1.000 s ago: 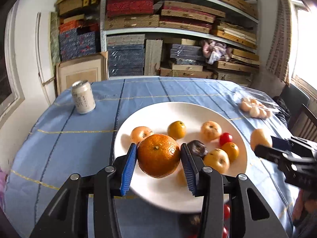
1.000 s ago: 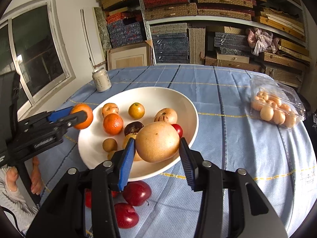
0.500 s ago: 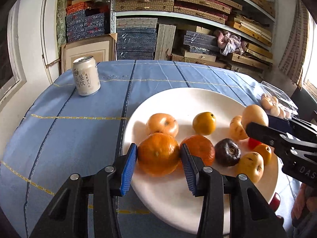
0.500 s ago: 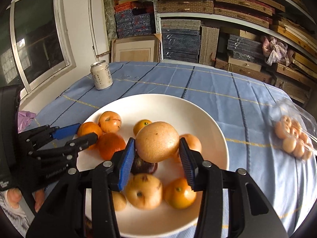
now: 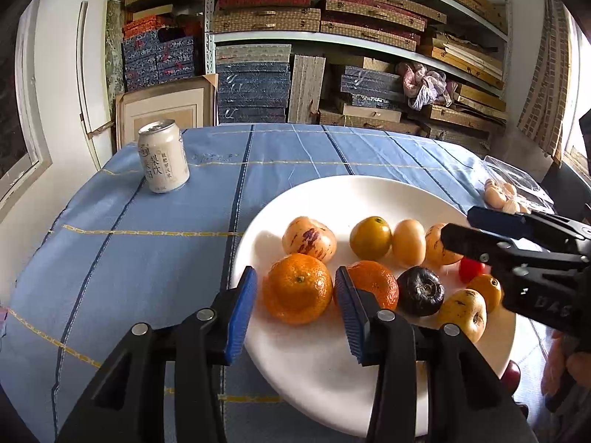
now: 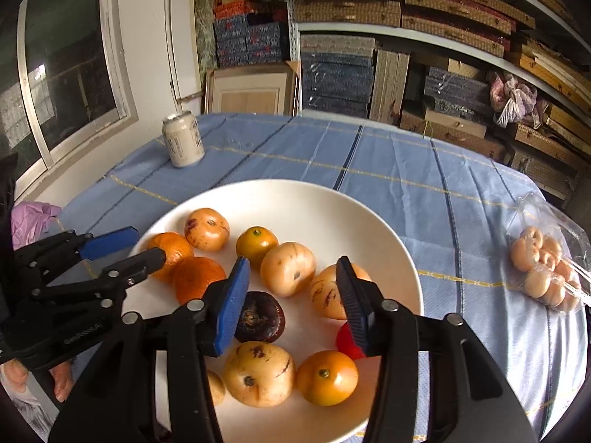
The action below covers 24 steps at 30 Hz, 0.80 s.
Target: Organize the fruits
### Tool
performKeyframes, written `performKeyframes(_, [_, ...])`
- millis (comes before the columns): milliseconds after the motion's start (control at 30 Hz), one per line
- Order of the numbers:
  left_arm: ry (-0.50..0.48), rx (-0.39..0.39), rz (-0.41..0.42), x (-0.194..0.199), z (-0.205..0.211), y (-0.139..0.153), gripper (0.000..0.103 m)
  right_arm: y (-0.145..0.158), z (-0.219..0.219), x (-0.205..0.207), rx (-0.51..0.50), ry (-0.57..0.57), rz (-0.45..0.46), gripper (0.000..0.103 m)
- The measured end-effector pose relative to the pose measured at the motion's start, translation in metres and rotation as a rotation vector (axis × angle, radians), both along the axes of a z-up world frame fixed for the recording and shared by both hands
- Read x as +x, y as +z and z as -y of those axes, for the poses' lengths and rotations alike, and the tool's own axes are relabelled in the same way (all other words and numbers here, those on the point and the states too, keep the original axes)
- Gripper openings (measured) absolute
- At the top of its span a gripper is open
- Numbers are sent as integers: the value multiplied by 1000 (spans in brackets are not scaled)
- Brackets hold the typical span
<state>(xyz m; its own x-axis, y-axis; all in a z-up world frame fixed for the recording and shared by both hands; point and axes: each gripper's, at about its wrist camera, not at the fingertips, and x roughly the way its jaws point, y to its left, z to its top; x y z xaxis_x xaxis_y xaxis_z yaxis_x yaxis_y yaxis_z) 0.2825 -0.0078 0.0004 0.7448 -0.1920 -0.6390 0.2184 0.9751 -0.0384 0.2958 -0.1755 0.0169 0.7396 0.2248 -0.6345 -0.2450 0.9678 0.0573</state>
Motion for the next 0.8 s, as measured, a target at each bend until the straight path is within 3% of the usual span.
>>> performKeyframes(100, [2,-10,1,-4,-2,5,44,6,3,-9,17,-4,10,51])
performKeyframes(267, [-16,-4,0,-25,0,10,45,8,11,-49,6,-17,13,71])
performKeyframes(433, [-64,50,-1,-67,7,1,57,-4,32,-101,38,-49,21,82])
performKeyframes(667, [-114,41,-40,-102,8,-14,57,-26,55,-147,103,-66,11,89])
performKeyframes(800, [-171,16,-37,-109,14,-15,57,-30,56,-147,106,-56,-2,90])
